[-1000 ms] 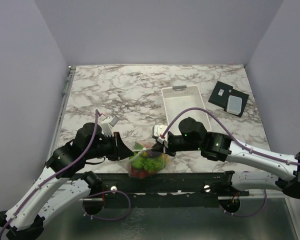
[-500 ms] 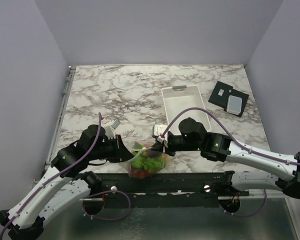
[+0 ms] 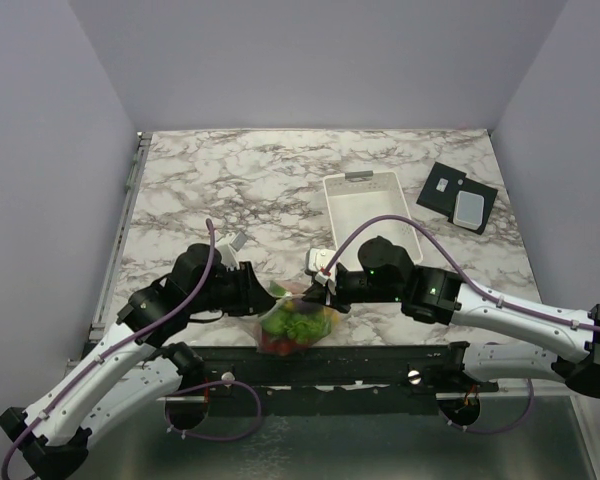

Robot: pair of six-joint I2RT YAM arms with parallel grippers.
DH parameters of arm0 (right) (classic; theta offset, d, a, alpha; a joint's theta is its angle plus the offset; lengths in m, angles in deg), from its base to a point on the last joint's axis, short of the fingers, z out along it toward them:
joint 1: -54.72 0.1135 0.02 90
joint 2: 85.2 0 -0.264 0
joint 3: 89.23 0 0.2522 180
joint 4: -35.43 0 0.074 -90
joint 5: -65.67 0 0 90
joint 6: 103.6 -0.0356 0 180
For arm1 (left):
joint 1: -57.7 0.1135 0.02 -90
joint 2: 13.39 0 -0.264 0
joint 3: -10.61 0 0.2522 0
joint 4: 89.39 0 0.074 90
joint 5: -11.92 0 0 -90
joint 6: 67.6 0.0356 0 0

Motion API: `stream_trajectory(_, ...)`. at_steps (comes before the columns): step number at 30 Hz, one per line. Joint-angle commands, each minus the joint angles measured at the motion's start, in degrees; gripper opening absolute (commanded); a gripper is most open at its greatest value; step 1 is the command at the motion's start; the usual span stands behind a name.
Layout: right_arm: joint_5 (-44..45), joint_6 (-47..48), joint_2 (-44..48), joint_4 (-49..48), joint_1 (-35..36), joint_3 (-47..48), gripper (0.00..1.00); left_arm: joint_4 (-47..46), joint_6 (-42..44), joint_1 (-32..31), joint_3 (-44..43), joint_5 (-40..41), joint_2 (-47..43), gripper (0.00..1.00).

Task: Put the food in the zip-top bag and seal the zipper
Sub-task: Zip the zipper food storage bag at the center of the board.

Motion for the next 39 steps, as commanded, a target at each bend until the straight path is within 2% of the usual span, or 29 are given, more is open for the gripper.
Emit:
stream_trajectory(1,0.13,-1.05,0.61,-1.98,0.01,-1.18,0.01,-3.31,0.42,-0.03,-0.94,1.29,0.43,0.29)
stream_trajectory(12,0.49,-1.22,-0.10,-2.28,-0.04,-1.37,0.01,-6.72,0.27,-0.04,0.93,-3.06,1.37,0.30)
stream_trajectory(19,0.62,-1.49,-0.71,-1.77,-0.03,-1.27,0.01,-11.70,-1.15,-0.46,5.54,-4.96,2.30,0.33)
stream_trajectory(39,1.57,-2.04,-0.06,-0.40,-0.03,0.03,0.01,-16.53,0.49,-4.97,10.06,0.76,8.16,0.35)
